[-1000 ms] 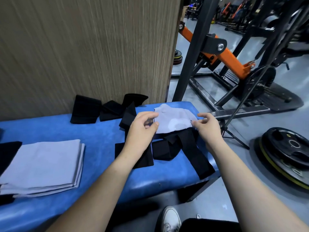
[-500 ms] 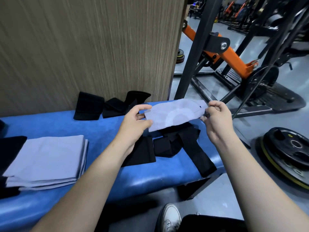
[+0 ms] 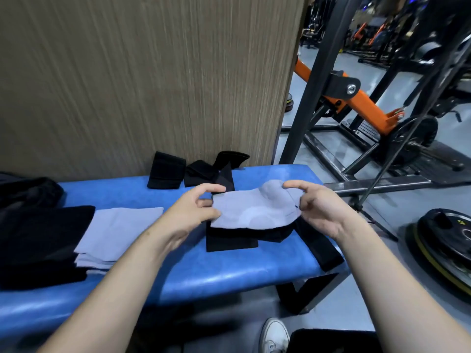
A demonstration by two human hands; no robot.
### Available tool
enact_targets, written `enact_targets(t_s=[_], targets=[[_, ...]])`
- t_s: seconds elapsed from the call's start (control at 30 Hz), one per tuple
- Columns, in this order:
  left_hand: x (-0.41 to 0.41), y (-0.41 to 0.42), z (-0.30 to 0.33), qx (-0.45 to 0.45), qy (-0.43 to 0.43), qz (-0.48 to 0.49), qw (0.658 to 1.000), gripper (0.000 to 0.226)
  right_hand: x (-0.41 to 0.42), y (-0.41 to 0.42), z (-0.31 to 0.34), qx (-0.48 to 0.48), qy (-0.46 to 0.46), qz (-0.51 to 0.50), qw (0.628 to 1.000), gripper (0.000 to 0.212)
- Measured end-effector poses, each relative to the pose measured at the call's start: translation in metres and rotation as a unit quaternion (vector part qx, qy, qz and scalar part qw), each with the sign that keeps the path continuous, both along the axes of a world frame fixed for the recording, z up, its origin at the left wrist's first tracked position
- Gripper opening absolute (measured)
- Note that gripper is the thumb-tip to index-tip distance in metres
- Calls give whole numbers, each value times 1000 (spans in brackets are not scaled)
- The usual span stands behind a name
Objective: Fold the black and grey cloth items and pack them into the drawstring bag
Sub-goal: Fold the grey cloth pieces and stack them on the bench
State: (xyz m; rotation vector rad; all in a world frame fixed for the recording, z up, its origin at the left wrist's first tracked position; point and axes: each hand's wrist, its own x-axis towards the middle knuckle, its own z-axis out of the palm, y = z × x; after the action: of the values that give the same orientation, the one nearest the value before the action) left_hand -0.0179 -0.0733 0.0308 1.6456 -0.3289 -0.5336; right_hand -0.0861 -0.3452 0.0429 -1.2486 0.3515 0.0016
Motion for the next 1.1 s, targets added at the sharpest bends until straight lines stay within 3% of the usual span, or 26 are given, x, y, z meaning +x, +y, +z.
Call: enact_targets(t_s=[0.2, 0.33, 0.47, 0.6, 0.73, 0.97, 1.1], targets=[[-16, 40, -1, 77, 1, 9, 997, 40, -6, 34, 25, -82, -56, 20, 995, 41], [-24, 58, 8, 37, 16, -7, 999, 37, -2, 54, 37, -93, -123, 17, 988, 35], [-22, 77, 14, 1, -20, 45, 999, 40, 0, 73, 38, -142, -174, 25, 974, 40], [-26, 96, 26, -95, 45, 38, 994, 44, 1, 85, 39, -187, -216, 22, 958, 43], [-31, 107, 30, -111, 82, -9, 990, 50, -5, 96, 45, -149, -228, 21, 962, 43], [-37, 104, 35, -160, 87, 14, 983, 51, -20, 88, 23, -151, -175, -4, 973, 43], [-40, 91, 26, -194, 119, 55, 972, 36, -21, 86, 14, -178, -123, -11, 976, 39]])
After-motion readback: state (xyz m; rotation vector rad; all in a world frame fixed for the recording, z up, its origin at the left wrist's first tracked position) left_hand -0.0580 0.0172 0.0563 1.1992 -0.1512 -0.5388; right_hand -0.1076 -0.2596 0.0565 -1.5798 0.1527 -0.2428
